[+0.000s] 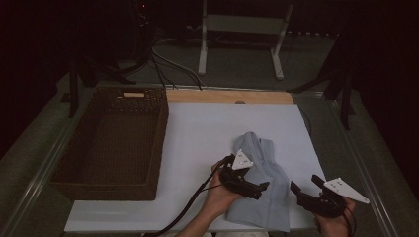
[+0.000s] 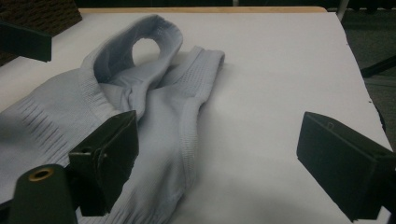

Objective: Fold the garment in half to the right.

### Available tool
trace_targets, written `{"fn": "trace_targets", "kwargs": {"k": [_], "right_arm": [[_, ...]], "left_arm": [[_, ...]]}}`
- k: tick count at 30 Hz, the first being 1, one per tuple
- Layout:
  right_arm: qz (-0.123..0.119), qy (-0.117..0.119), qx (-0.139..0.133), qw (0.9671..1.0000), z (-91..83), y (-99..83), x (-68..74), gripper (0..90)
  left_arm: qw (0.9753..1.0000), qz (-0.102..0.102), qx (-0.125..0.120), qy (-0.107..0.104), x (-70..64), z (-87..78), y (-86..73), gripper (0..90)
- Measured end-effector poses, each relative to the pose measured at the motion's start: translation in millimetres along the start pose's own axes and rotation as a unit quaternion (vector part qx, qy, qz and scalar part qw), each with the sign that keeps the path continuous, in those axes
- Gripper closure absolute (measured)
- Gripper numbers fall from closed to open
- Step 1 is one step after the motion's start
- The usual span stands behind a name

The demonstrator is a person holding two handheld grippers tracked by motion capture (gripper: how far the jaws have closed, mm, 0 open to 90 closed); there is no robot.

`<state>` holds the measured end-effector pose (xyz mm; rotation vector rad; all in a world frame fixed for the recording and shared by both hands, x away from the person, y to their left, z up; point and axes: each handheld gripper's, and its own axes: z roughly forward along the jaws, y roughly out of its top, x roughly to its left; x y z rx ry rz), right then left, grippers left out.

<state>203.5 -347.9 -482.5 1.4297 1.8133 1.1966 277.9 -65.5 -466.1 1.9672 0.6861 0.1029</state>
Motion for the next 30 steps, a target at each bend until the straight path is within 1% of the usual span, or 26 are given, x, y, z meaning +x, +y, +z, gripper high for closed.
{"fn": "trace_targets", "kwargs": {"k": [6, 11, 14, 21, 24, 27, 30], "right_arm": [[-0.001, 0.000, 0.001, 1.0000, 0.6, -0.2, 0.1, 13.2], [0.000, 0.001, 0.002, 1.0000, 0.8, -0.3, 0.4, 13.2], [-0.001, 0.001, 0.002, 1.0000, 0.9, -0.4, 0.4, 13.2], [-0.001, 0.001, 0.002, 1.0000, 1.6, -0.7, 0.7, 13.2], [-0.001, 0.001, 0.003, 1.0000, 1.7, -0.7, 1.0, 13.2], [0.000, 0.002, 0.003, 1.0000, 1.8, -0.6, 1.4, 13.1], [0.001, 0.003, 0.005, 1.0000, 2.3, -0.1, 2.2, 13.1]], "left_arm": [[1.0000, 0.007, -0.001, 0.004, 2.3, -6.6, -5.3, 3.4], [0.9999, 0.008, -0.004, 0.009, 5.7, -13.2, -10.0, 3.5], [0.9996, 0.012, -0.009, 0.025, 7.2, -18.4, -13.2, 3.5], [0.9994, 0.013, -0.010, 0.031, 11.5, -30.5, -19.9, 3.5], [0.9994, 0.008, -0.011, 0.031, 12.9, -36.8, -23.0, 3.4], [0.9991, 0.011, -0.004, 0.041, 14.6, -43.7, -26.5, 3.4], [0.9990, 0.008, -0.007, 0.043, 17.0, -50.2, -30.7, 3.4]]}}
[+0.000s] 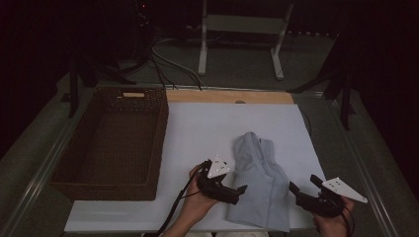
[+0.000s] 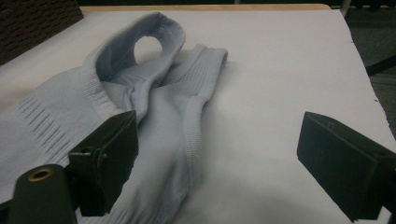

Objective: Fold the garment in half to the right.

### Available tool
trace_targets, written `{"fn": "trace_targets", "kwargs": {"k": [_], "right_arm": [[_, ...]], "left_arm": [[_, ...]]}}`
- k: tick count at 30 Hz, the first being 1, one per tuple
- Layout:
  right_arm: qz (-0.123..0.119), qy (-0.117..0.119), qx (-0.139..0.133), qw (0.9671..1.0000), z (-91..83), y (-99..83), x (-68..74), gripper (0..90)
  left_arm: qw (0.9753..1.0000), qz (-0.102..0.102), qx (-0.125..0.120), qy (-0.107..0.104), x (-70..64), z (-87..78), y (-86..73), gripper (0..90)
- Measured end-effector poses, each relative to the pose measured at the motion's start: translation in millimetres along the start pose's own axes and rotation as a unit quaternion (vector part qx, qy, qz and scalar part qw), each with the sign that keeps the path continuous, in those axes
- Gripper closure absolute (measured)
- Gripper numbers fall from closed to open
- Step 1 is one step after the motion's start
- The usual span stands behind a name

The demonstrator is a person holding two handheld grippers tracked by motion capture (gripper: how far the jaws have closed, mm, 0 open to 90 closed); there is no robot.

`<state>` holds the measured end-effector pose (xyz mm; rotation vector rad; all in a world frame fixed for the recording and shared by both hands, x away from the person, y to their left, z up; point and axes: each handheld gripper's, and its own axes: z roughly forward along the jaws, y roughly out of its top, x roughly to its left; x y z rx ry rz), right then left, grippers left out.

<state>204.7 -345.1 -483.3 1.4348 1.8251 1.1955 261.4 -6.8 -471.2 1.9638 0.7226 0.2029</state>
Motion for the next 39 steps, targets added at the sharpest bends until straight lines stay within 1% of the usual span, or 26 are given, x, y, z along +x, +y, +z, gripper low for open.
{"fn": "trace_targets", "kwargs": {"k": [3, 6, 9, 13, 22, 28, 29, 39], "right_arm": [[-0.001, 0.002, 0.002, 1.0000, 1.0, 0.5, 1.7, 13.1], [-0.002, 0.007, 0.003, 1.0000, 1.7, 1.1, 4.0, 13.1], [-0.003, 0.010, 0.003, 0.9999, 1.4, 2.9, 5.9, 13.4], [0.000, 0.014, 0.004, 0.9999, 1.8, 7.7, 9.8, 14.5], [-0.007, 0.020, 0.009, 0.9997, 7.2, 15.7, 17.7, 15.7], [-0.013, 0.028, 0.021, 0.9993, 14.9, 18.6, 25.7, 19.2], [-0.018, 0.029, 0.025, 0.9991, 18.0, 18.8, 28.7, 20.1], [-0.025, 0.036, 0.045, 0.9980, 27.9, 18.0, 38.9, 25.2]], "left_arm": [[0.9999, 0.000, -0.012, 0.004, 3.2, -5.6, -4.2, 3.4], [0.9999, -0.002, -0.012, 0.009, 5.0, -8.6, -4.4, 3.5], [0.9998, -0.005, -0.015, 0.008, 5.7, -10.5, -4.0, 3.5], [0.9999, -0.004, -0.012, 0.009, 4.2, -12.1, -5.1, 3.4], [0.9998, -0.004, -0.015, 0.013, 5.4, -17.8, -6.1, 3.4], [0.9998, -0.002, -0.017, 0.012, 3.9, -19.2, -6.0, 3.5], [0.9998, 0.000, -0.017, 0.013, 3.6, -19.1, -6.0, 3.5], [0.9997, 0.000, -0.016, 0.016, 2.9, -19.1, -6.3, 3.4]]}}
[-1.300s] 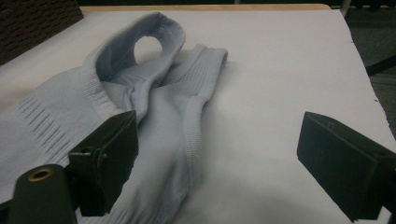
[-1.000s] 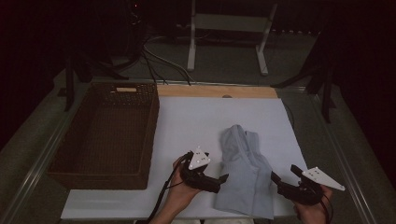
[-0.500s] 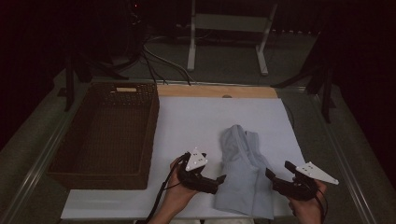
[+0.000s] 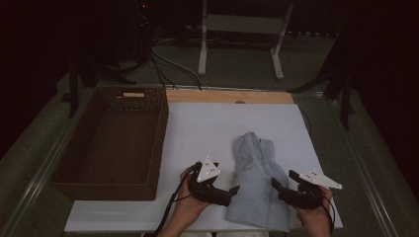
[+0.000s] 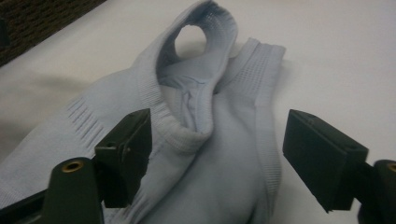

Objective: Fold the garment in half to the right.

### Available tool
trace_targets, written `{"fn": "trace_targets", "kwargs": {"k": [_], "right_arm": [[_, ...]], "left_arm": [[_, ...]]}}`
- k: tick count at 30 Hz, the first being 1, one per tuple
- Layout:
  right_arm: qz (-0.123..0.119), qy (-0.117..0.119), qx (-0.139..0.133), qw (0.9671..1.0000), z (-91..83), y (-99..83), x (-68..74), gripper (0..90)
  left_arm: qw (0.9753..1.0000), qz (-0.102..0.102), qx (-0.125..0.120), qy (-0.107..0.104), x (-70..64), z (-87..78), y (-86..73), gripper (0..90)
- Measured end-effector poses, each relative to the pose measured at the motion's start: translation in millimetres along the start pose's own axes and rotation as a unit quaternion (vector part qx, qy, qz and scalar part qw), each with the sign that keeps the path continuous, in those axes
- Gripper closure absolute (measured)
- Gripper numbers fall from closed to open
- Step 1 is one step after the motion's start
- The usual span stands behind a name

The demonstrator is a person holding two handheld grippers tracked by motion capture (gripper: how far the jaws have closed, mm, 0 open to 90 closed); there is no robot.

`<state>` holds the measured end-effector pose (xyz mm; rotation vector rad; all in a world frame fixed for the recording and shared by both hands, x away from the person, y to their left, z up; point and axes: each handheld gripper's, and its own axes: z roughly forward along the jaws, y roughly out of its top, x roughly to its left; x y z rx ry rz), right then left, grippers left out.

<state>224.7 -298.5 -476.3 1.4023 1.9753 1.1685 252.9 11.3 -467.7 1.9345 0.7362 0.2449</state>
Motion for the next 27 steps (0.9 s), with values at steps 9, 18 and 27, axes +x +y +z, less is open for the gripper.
{"fn": "trace_targets", "kwargs": {"k": [9, 18, 27], "right_arm": [[-0.010, 0.010, 0.022, 0.9997, 11.5, 0.5, 8.8, 34.8], [-0.009, 0.019, 0.050, 0.9986, 19.8, -0.5, 11.5, 48.4], [-0.003, 0.032, 0.079, 0.9963, 27.6, -0.8, 11.6, 60.4]], "left_arm": [[1.0000, 0.000, -0.003, 0.002, 0.6, -1.1, 0.4, 3.4], [1.0000, 0.001, -0.004, 0.004, 1.0, -1.8, 0.6, 3.4], [1.0000, 0.001, -0.002, 0.003, 0.4, -0.7, 0.0, 3.4]]}}
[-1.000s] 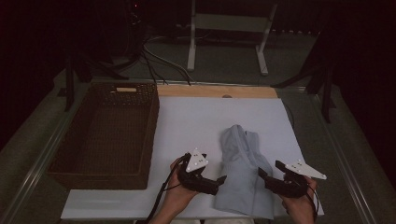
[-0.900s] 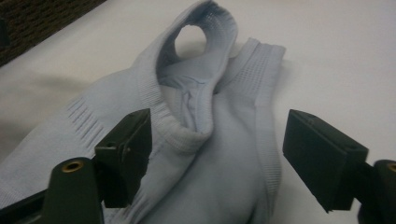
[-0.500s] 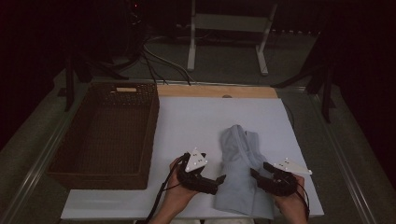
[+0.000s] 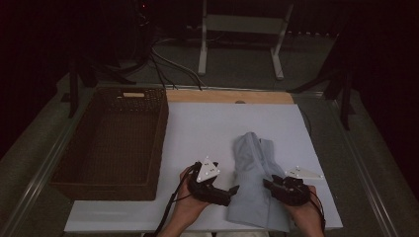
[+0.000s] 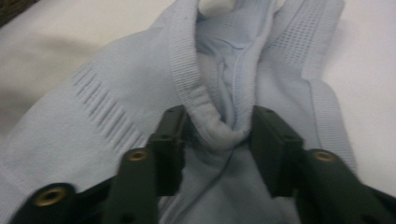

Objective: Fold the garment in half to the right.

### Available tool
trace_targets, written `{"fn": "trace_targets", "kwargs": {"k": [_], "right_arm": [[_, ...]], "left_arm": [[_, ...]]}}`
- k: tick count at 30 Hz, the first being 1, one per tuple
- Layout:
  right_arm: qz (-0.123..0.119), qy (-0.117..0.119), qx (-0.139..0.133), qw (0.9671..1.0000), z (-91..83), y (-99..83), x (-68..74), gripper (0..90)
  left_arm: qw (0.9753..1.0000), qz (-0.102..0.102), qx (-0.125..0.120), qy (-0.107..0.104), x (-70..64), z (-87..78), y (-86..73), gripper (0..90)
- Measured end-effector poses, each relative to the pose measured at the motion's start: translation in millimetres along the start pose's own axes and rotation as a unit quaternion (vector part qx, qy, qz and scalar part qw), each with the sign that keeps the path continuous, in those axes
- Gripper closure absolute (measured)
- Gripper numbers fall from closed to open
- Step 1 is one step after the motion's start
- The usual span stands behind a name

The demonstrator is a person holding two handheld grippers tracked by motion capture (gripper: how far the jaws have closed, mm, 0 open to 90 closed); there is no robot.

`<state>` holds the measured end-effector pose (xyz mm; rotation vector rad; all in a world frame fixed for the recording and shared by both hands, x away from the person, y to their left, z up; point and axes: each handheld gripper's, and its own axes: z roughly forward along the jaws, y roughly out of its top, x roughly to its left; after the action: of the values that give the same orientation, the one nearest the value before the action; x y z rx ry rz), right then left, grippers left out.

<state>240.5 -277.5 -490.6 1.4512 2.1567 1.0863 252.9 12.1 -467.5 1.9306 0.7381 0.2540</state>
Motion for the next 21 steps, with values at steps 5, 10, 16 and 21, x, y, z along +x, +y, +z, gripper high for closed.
{"fn": "trace_targets", "kwargs": {"k": [5, 10, 16, 21], "right_arm": [[-0.008, 0.004, -0.001, 1.0000, -0.6, 2.1, 2.4, 79.0], [-0.013, 0.002, -0.021, 0.9997, -7.9, 3.1, 5.4, 83.5], [-0.013, 0.002, -0.041, 0.9991, -16.5, 4.0, 3.7, 84.0], [-0.014, -0.001, -0.055, 0.9984, -23.7, 5.3, 3.0, 84.3]], "left_arm": [[1.0000, 0.000, 0.000, 0.001, 0.3, -0.4, 0.0, 3.4], [1.0000, 0.000, 0.000, 0.001, 0.2, -0.3, -0.3, 3.4], [1.0000, 0.001, 0.000, 0.002, 0.1, -0.5, -0.3, 3.4], [1.0000, 0.000, 0.001, 0.003, 0.6, -0.6, -0.6, 3.5]]}}
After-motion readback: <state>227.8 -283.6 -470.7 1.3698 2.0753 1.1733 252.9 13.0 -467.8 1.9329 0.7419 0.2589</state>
